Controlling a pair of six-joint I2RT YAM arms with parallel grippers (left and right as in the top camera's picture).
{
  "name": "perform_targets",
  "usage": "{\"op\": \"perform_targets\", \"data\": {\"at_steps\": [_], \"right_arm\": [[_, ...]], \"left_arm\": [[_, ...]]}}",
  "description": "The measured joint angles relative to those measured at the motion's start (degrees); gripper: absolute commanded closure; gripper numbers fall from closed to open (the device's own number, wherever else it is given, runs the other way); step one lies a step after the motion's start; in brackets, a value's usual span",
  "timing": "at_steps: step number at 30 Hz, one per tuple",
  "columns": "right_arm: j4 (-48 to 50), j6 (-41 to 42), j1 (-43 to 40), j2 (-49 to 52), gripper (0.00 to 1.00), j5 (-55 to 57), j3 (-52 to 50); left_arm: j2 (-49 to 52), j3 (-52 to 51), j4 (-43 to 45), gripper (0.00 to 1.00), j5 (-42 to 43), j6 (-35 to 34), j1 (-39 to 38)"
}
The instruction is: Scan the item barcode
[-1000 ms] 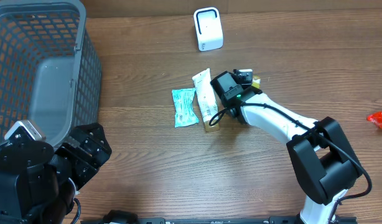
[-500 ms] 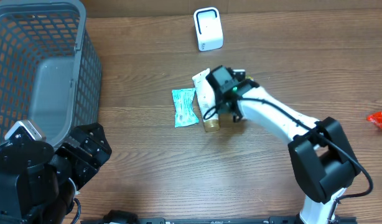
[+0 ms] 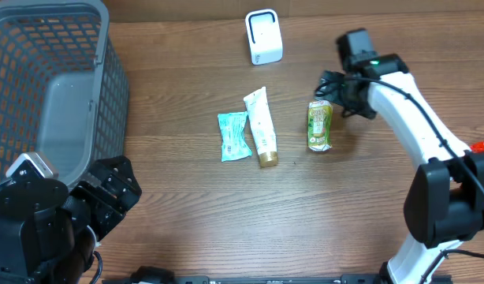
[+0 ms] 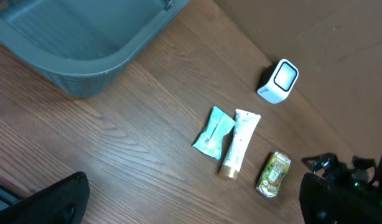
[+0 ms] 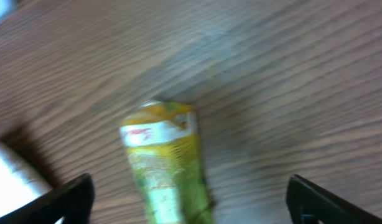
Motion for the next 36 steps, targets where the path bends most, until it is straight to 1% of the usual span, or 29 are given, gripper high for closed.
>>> {"op": "perform_targets", "data": {"at_steps": [2,5,7,9,11,12,13,15,17,18,22,27,29,32,36], "right_arm": [[2.89,-0.13,-2.16,1.01,0.12,-2.75,-3.74],[6.05,-0.31,-4.15,3.89,0.12,-6.64,-9.25],[11.19,-0.85,-5.35,4.68,0.12,-11.15,-13.09],[16.2,-1.84,-6.12,3.91,0.13,-15.63,-14.88],[22.05,-2.56,-6.4,3.3,0.2,-21.11,-17.09],[23.87,-2.78,-6.34,3.21,0.28,-23.06,-17.9],[26.01,-2.99,-6.21,3.21,0.43,-25.57,-18.91],[28.65,-3.37,-5.97,3.26,0.67,-28.59,-20.52],[29.18,-3.52,-5.55,3.67,0.89,-31.71,-21.92],[29.29,-3.37,-5.29,3.87,0.96,-33.11,-22.21],[29.0,-3.39,-5.03,3.63,0.96,-36.74,-21.18],[21.92,-3.61,-4.66,3.61,0.96,-33.31,-17.94],[17.92,-3.96,-4.09,3.28,0.96,-29.81,-15.82],[12.0,-4.59,-3.19,2.01,0.96,-21.4,-12.9],[5.25,-5.16,-1.51,0.55,0.96,-6.4,-9.66]], "left_arm": [[0.0,0.0,-0.02,0.0,0.0,0.0,0.0],[0.0,0.0,-0.04,0.0,0.02,0.0,0.0],[0.0,0.0,-0.02,0.0,0.0,0.0,0.0],[0.0,0.0,-0.02,0.0,0.0,0.0,0.0],[0.0,0.0,-0.04,0.0,0.0,0.02,0.0],[0.0,0.0,0.02,0.0,0.0,0.0,0.0],[0.0,0.0,0.0,0.0,0.0,0.02,0.0],[0.0,0.0,-0.02,0.0,0.0,0.0,0.0],[0.0,0.0,0.0,0.0,0.0,0.02,0.0],[0.0,0.0,0.0,0.0,0.0,0.0,0.0],[0.0,0.0,0.0,0.0,0.0,0.02,0.0],[0.0,0.0,0.0,0.0,0.0,0.0,0.0],[0.0,0.0,0.0,0.0,0.02,0.0,0.0],[0.0,0.0,0.0,0.0,0.0,0.02,0.0],[0.0,0.0,0.0,0.01,0.0,0.02,0.0]]}}
